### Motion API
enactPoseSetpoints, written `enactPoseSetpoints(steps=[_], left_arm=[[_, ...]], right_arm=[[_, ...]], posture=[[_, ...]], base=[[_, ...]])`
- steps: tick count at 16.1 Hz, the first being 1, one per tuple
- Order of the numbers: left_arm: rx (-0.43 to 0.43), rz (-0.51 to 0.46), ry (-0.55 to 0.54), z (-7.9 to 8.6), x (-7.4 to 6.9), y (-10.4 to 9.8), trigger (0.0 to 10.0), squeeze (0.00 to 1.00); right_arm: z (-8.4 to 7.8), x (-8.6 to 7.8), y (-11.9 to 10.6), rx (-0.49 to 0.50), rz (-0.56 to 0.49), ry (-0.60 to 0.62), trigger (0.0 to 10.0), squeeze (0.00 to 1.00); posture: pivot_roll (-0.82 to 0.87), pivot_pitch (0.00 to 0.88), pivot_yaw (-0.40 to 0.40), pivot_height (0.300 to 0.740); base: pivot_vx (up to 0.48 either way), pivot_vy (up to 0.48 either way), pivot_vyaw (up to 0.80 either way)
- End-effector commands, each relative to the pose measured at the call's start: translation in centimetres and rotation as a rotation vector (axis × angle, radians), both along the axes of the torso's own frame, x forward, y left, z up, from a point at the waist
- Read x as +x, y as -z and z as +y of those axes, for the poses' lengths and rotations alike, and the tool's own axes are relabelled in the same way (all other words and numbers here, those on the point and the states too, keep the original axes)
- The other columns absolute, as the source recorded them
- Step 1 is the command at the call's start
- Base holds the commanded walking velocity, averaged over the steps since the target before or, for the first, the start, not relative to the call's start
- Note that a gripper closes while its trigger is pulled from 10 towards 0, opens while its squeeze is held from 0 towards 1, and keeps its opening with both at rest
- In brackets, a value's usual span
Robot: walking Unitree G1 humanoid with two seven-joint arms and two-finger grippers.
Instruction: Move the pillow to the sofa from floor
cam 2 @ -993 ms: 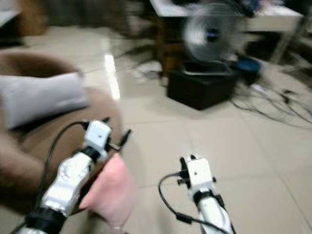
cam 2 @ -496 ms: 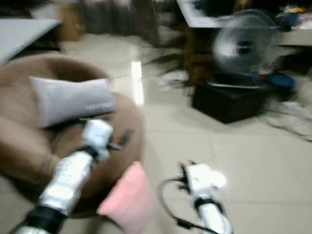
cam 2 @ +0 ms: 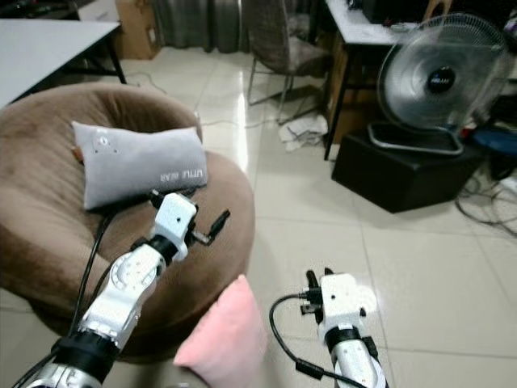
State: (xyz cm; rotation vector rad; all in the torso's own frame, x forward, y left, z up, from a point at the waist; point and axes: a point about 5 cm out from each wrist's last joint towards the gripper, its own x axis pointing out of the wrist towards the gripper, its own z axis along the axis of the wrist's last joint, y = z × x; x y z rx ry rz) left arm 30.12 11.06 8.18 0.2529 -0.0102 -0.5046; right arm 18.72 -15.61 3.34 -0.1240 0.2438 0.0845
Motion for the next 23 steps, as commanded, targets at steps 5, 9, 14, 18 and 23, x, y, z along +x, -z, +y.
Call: enactPoseSetpoints(steps=[5, 9, 14, 18, 23], left_arm=[[0.015, 0.029, 0.018, -0.1, -0.3, 0.8, 10.0, 0.00], [0.010, 0.040, 0.025, -0.3, -0.4, 1.0, 10.0, 0.00], [0.027, 0.078, 0.002, 0.4, -0.9, 1.8, 10.0, 0.00], [0.050, 0.199, -0.053, 2.5, -2.6, 4.5, 10.0, 0.00], [0.040, 0.310, -0.167, 5.1, -5.4, 6.7, 10.0, 0.00]], right_arm=[[-0.1, -0.2, -0.2, 0.010, -0.008, 0.023, 10.0, 0.00], [-0.2, -0.3, -0.1, 0.011, -0.006, 0.024, 10.0, 0.00], [-0.2, -0.4, -0.1, 0.012, 0.000, 0.017, 10.0, 0.00], [0.0, 0.2, 0.0, 0.019, -0.015, 0.019, 10.0, 0.00], [0.3, 2.6, 0.1, -0.057, -0.082, -0.012, 10.0, 0.00]], posture=[[-0.05, 0.000, 0.025, 0.665], [-0.05, 0.000, 0.023, 0.635], [-0.04, 0.004, 0.012, 0.595], [-0.03, 0.010, 0.009, 0.590], [0.01, 0.040, -0.029, 0.590]], base=[[0.000, 0.000, 0.00], [0.000, 0.000, 0.00], [0.000, 0.000, 0.00], [0.000, 0.000, 0.00], [0.000, 0.000, 0.00]])
